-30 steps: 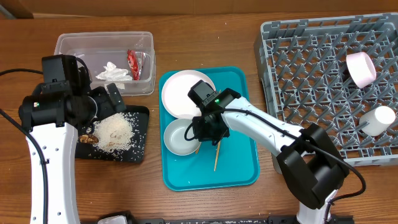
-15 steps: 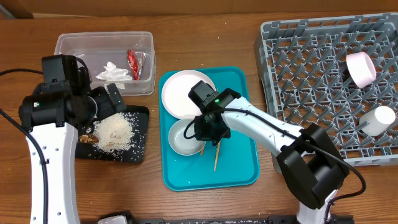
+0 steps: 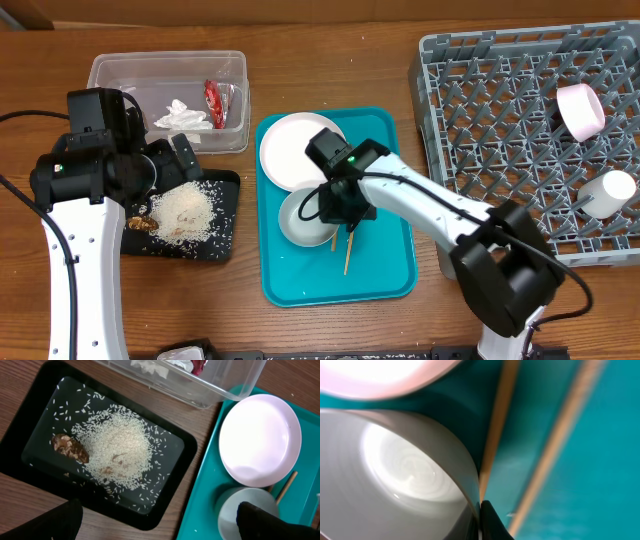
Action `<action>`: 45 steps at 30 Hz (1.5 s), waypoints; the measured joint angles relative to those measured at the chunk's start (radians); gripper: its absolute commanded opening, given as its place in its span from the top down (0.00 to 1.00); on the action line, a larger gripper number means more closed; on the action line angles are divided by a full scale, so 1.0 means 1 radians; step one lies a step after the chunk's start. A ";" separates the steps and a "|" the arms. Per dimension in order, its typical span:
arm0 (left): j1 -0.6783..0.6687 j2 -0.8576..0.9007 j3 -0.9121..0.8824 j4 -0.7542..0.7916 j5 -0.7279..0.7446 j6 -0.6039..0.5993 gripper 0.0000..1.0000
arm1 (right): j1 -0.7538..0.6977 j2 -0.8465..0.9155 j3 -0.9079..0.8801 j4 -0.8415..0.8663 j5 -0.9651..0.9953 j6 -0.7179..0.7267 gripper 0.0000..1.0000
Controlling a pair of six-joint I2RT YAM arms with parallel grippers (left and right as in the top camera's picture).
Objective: Sort waste into correct bins and load items into the dishwasher
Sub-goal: 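Carry the grey bowl to the rack and release it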
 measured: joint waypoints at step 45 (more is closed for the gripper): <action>0.000 0.000 0.000 0.000 0.000 0.000 0.00 | -0.696 0.078 0.161 0.481 1.209 -0.742 0.96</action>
